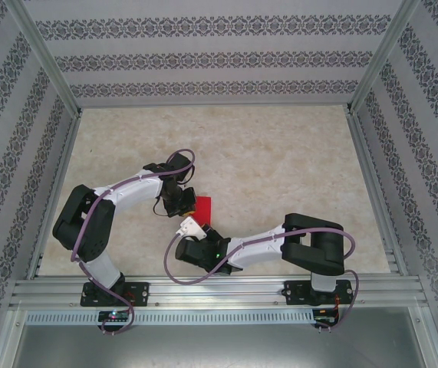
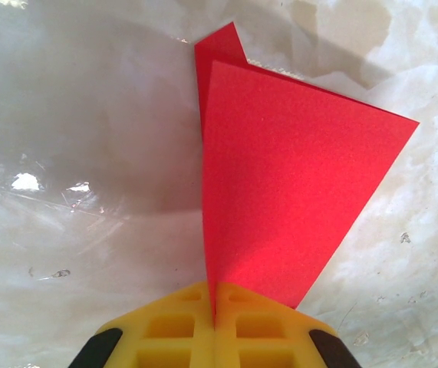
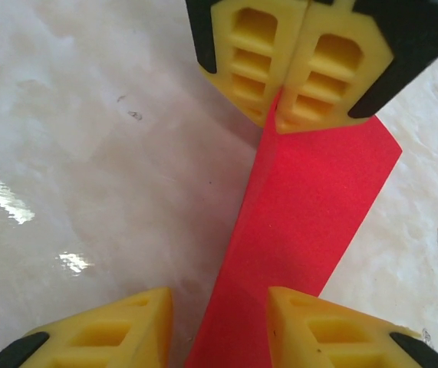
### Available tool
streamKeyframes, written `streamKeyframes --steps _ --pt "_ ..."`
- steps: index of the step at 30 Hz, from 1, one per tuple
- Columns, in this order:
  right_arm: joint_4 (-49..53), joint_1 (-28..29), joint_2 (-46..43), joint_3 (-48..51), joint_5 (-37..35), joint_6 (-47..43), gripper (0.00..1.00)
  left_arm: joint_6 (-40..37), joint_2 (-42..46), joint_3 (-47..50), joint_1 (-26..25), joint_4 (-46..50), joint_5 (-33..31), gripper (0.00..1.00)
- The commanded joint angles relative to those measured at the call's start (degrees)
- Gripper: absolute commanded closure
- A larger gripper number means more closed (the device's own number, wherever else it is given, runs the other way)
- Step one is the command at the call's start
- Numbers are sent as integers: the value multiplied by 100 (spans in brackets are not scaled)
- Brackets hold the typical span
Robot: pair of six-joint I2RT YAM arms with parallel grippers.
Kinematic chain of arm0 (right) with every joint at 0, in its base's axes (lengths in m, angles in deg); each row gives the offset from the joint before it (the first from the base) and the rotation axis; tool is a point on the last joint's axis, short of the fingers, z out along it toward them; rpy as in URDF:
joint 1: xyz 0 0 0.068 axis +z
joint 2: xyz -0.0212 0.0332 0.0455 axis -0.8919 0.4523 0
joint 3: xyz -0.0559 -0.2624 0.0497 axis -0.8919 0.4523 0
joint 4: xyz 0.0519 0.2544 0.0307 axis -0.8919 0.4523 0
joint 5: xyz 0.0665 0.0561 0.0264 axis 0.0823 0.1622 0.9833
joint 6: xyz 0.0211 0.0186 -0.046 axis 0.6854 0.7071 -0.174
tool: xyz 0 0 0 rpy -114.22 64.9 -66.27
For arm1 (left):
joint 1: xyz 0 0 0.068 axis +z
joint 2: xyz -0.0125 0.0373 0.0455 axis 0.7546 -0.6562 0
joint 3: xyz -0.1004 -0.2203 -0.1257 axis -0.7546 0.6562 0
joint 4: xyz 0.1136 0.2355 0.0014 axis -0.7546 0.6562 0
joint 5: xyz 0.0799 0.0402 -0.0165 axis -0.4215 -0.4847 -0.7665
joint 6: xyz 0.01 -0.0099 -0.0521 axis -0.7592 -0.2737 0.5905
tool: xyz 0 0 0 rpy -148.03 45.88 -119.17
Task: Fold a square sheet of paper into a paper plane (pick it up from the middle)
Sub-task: Fold the wing for the fifth time at the center of the table.
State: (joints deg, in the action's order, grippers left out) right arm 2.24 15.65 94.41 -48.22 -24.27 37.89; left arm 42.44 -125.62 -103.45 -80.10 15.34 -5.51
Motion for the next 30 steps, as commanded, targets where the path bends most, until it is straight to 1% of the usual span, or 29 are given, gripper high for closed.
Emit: streamKeyframes --steps 1,6,9,11,13,16,18,20,21,22,24,25,26,27,29,30 --pt "174 87 189 -189 -227 138 64 92 62 -169 87 166 96 100" --pt "276 88 320 -267 -375 189 70 100 69 -124 81 155 99 100" --pt "292 96 299 -264 -527 222 79 101 68 -120 86 146 106 100" --pt "233 96 252 -220 -547 221 82 101 59 -125 81 142 107 100" --pt "208 95 219 -186 -568 225 88 92 68 -146 80 181 74 100" --pt "213 87 188 -137 -526 257 88 64 85 -144 84 200 17 100" --pt "172 93 189 -120 -441 280 91 60 86 -148 88 208 6 99" --pt "107 85 188 -89 -353 367 94 33 107 -138 83 208 -26 94" --pt "69 64 189 -73 -250 398 95 21 129 -131 83 208 -50 90" --pt "-12 44 176 -38 -111 460 97 -4 176 -119 94 211 -90 84" --pt "-348 -18 111 156 193 582 99 -46 262 -121 116 236 -173 79" --pt "-530 -80 53 281 398 683 100 -67 322 -111 146 260 -227 72" --pt "-711 -139 -30 403 646 768 100 -88 402 -93 176 259 -281 66" --pt "-949 -183 -105 518 865 820 100 -109 464 -75 213 256 -304 64" --pt "-1386 -296 -266 766 1236 935 100 -120 664 -22 297 231 -376 46" --pt "-1523 -329 -327 840 1366 984 100 -142 766 -7 331 213 -404 44"
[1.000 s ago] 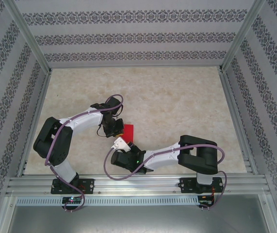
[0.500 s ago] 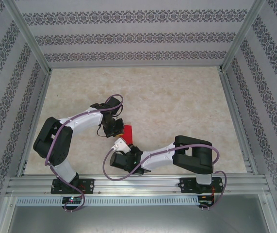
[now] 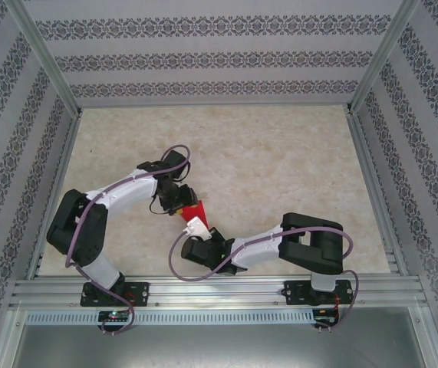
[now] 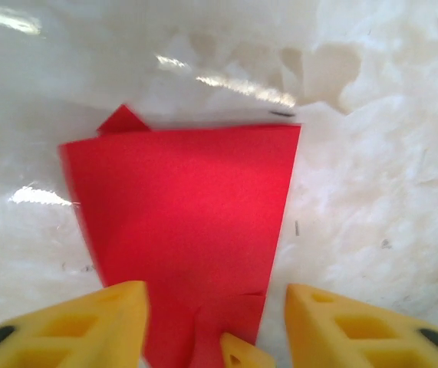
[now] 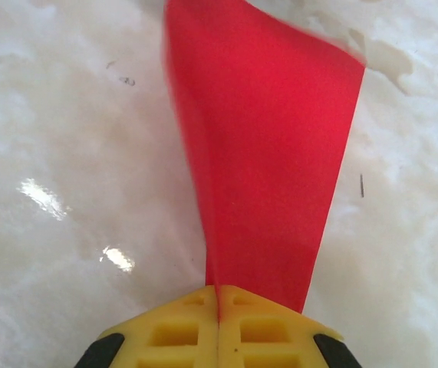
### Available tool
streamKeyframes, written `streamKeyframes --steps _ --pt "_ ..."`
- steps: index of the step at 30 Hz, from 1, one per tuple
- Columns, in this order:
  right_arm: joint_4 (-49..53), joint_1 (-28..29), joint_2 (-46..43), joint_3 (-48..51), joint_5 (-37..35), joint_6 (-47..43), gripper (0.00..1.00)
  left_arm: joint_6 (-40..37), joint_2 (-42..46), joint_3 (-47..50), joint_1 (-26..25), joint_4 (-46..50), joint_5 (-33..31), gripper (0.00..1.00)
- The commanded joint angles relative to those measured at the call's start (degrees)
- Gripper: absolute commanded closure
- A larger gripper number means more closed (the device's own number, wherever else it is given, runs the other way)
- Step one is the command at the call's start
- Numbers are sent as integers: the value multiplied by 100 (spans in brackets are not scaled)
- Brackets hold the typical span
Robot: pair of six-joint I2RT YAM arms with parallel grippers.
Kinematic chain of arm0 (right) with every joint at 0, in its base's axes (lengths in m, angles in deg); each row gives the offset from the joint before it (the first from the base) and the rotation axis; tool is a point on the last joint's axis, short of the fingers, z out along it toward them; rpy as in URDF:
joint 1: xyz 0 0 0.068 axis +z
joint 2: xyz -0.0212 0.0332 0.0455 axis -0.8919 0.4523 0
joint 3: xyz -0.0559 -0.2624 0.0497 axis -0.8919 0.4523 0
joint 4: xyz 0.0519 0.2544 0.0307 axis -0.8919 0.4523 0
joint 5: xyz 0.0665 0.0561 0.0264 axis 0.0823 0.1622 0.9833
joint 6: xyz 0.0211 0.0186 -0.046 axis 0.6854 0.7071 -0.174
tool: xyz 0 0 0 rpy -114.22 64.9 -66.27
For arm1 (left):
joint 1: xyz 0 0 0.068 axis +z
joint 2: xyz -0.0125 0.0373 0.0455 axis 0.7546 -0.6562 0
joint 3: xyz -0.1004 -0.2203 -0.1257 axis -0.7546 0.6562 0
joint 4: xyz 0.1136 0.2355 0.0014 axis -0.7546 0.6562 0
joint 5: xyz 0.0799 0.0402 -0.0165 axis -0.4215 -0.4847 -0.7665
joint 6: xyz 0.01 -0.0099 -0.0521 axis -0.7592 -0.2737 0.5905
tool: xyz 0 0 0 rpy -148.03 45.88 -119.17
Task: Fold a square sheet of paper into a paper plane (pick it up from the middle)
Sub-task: Fold the wing for the fifth time at the center of the table.
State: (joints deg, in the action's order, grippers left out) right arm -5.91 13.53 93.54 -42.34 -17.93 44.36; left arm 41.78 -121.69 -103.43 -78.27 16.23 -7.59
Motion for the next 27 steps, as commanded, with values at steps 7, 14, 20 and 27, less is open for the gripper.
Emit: streamKeyframes --steps 7,14,20,27 --pt "-1465 -570 -639 777 1986 853 100 -237 1113 153 237 16 -454 32" --pt "-1809 -1018 -727 979 2925 1472 100 -286 1776 874 233 -524 -402 32" --pt "-2060 -1238 -635 1020 3444 1892 100 -318 2111 1442 227 -1076 -71 41" --pt "-2563 -1330 -415 1239 3562 2529 100 -178 2375 2036 227 -1883 554 54"
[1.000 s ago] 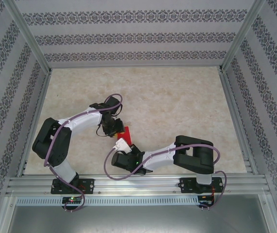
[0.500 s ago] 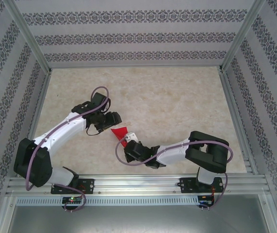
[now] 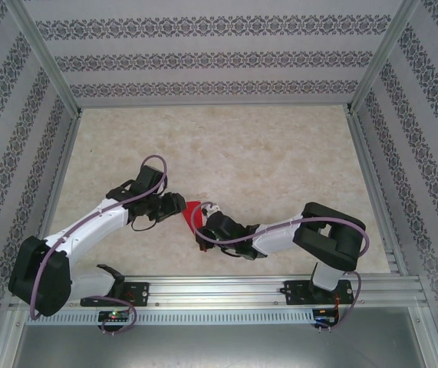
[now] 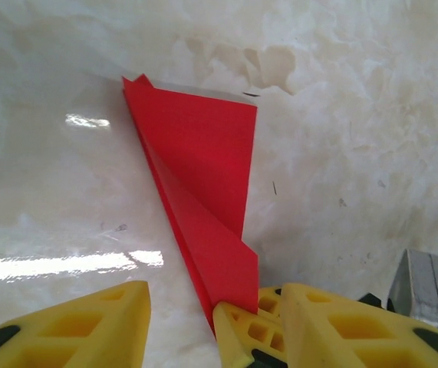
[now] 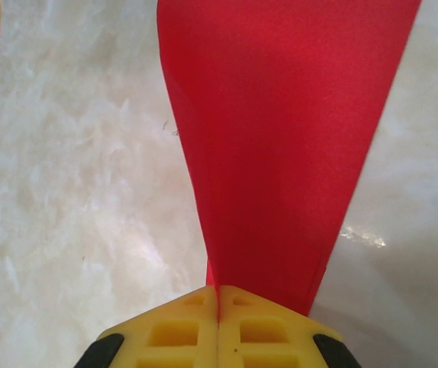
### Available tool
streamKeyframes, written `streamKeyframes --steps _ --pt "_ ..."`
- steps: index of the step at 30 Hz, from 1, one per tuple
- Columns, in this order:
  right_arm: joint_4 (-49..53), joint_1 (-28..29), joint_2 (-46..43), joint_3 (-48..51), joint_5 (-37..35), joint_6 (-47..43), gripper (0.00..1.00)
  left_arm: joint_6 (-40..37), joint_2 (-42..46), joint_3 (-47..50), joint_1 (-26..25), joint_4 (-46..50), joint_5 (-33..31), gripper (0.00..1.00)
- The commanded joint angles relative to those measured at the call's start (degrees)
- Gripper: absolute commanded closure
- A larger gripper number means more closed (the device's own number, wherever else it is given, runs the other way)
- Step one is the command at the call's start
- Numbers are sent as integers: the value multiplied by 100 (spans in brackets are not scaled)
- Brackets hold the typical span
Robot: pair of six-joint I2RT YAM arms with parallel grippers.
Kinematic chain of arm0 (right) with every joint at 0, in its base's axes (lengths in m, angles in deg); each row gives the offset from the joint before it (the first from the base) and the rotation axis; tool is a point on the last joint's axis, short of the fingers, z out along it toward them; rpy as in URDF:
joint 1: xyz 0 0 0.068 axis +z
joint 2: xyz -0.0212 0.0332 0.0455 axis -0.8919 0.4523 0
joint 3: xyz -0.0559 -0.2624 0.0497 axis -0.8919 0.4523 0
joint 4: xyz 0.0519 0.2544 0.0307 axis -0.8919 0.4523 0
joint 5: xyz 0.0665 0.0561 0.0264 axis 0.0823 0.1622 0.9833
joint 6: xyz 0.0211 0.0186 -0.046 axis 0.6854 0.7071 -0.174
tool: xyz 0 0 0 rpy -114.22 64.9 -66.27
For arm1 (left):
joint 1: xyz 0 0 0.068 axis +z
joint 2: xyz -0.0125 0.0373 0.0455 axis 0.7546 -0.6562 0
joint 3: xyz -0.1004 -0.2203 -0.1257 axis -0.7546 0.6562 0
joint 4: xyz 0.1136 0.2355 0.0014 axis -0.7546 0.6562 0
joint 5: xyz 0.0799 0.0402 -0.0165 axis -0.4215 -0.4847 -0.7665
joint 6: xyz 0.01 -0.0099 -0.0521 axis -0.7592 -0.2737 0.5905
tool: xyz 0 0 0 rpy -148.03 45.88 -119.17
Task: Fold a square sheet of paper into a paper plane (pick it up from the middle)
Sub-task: Fold the wing for the fifth time at the center of the table.
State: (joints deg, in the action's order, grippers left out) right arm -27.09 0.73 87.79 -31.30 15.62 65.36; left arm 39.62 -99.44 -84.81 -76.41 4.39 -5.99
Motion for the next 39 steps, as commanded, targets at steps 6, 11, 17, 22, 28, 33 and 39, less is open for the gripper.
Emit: streamKeyframes --steps 6,11,17,22,28,33,39 --pt "-302 -29 450 84 53 707 97 93 134 429 36 -992 605 57" --pt "-268 -2 546 53 0 831 97 207 4 545 35 -1315 856 57" --pt "-707 -4 552 325 -67 1421 96 195 -116 605 35 -1721 868 56" --pt "-1346 -11 643 656 -153 1709 96 273 -476 644 6 -2206 1116 56" --pt "-1459 -7 788 694 -171 1863 95 139 -924 510 -27 -2458 1226 56" --pt "-1305 -11 745 668 -204 1889 94 158 -1299 443 -44 -2651 1298 55" --pt "-1087 -2 754 593 -173 1919 94 120 -1440 396 -65 -2797 1366 54"
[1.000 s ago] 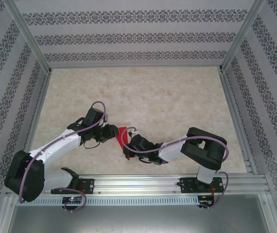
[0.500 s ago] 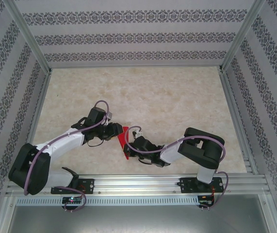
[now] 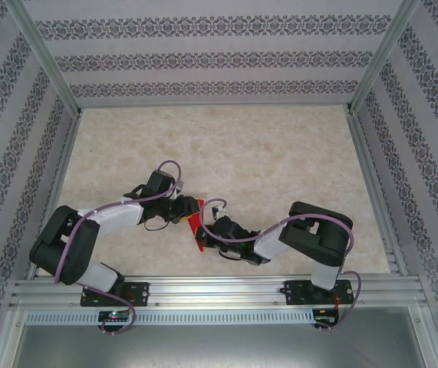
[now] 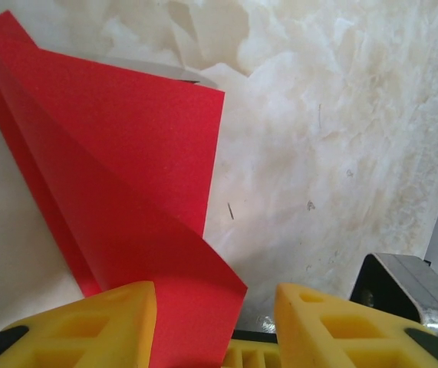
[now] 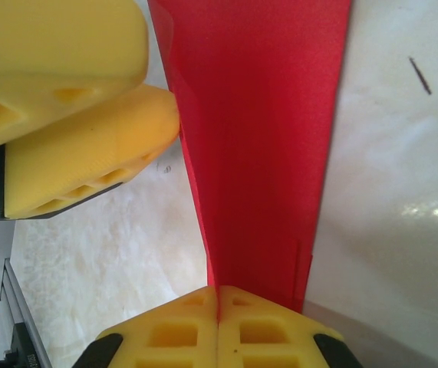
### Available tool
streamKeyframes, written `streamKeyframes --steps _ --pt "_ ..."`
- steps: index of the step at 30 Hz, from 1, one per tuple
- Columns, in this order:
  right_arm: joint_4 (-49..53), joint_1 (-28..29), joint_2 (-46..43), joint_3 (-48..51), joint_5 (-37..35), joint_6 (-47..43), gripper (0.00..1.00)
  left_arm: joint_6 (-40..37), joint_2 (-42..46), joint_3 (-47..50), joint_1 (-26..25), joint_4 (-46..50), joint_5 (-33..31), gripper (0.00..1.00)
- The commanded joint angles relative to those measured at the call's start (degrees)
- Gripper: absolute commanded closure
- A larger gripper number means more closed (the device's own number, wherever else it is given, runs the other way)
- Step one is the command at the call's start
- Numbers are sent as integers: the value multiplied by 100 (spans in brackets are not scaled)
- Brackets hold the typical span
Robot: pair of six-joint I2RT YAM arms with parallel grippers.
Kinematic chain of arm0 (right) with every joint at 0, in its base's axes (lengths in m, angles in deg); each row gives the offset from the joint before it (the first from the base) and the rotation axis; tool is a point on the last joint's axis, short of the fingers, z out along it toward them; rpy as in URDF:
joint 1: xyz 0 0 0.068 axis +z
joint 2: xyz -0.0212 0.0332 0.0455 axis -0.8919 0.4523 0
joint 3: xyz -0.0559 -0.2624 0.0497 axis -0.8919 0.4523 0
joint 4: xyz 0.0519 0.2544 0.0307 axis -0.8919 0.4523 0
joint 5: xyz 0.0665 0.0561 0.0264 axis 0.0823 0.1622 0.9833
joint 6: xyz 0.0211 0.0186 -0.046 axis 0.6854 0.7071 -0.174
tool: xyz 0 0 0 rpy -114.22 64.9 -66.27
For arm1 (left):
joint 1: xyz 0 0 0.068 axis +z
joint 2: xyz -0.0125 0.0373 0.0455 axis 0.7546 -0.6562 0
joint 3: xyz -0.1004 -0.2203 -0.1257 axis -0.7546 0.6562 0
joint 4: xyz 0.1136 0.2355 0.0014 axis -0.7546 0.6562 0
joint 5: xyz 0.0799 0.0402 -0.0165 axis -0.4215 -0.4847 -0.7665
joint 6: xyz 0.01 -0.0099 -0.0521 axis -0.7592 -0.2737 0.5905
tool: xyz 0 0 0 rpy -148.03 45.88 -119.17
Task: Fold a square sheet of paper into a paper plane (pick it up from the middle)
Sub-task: Fold the wing for the fifth time at the center of the table.
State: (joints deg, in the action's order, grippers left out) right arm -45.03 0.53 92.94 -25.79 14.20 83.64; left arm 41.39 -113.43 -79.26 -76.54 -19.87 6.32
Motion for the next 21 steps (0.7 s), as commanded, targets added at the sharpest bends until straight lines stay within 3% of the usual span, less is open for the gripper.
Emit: streamKeyframes --steps 1,21 --pt "730 18 225 42 -33 109 94 -75 -29 -173 -53 -354 138 54" --pt "1406 18 -39 -164 -77 112 91 -272 -787 -70 -50 -668 -37 54"
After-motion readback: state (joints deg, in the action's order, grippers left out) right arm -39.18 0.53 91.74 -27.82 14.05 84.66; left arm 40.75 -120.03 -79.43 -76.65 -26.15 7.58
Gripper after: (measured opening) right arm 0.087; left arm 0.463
